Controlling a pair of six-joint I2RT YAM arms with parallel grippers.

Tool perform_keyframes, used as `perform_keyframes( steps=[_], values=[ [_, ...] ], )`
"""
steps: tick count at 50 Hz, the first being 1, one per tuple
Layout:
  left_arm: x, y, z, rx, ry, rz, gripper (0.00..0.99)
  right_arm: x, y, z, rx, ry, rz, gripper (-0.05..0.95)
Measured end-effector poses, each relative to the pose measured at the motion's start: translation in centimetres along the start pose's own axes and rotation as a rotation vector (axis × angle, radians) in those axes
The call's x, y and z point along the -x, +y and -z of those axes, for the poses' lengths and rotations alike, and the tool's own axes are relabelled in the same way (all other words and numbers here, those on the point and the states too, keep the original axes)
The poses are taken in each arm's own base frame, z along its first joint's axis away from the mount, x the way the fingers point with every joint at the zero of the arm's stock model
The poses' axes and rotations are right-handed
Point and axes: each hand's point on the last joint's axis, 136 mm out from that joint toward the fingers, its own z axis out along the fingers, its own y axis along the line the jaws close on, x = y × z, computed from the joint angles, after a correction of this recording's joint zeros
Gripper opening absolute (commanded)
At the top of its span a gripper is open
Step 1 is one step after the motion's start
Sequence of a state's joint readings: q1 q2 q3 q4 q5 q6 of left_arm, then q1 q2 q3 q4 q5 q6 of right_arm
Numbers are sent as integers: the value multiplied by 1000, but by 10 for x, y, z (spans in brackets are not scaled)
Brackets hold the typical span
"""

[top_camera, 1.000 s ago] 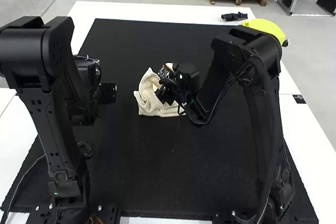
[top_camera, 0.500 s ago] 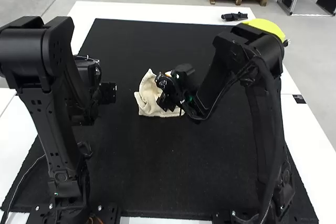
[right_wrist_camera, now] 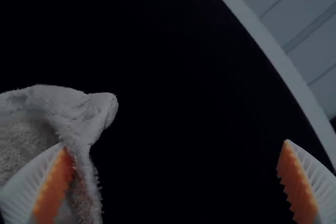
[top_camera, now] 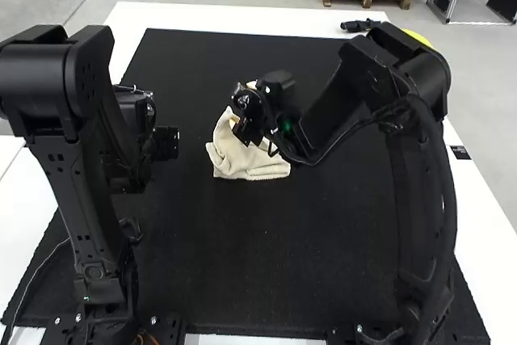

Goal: Fold the towel.

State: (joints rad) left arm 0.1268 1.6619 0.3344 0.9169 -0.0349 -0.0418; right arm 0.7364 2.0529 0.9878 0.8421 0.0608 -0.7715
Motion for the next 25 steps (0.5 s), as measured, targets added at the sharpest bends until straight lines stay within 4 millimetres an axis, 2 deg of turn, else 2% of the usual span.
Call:
perform_keyframes(
  steps=[11, 22, 24, 25],
  values=[
    [0, 0, 0, 0, 0, 0, 957, 12, 15, -4, 52, 6, 11, 892],
    [0, 0, 0, 0, 0, 0, 959, -4, 32, -7, 109, 65, 18, 890],
    [0, 0, 0, 0, 0, 0, 959, -6, 34, -7, 115, 72, 18, 866],
    [0, 0, 0, 0, 0, 0, 959, -7, 35, -7, 118, 75, 19, 821]
  ],
)
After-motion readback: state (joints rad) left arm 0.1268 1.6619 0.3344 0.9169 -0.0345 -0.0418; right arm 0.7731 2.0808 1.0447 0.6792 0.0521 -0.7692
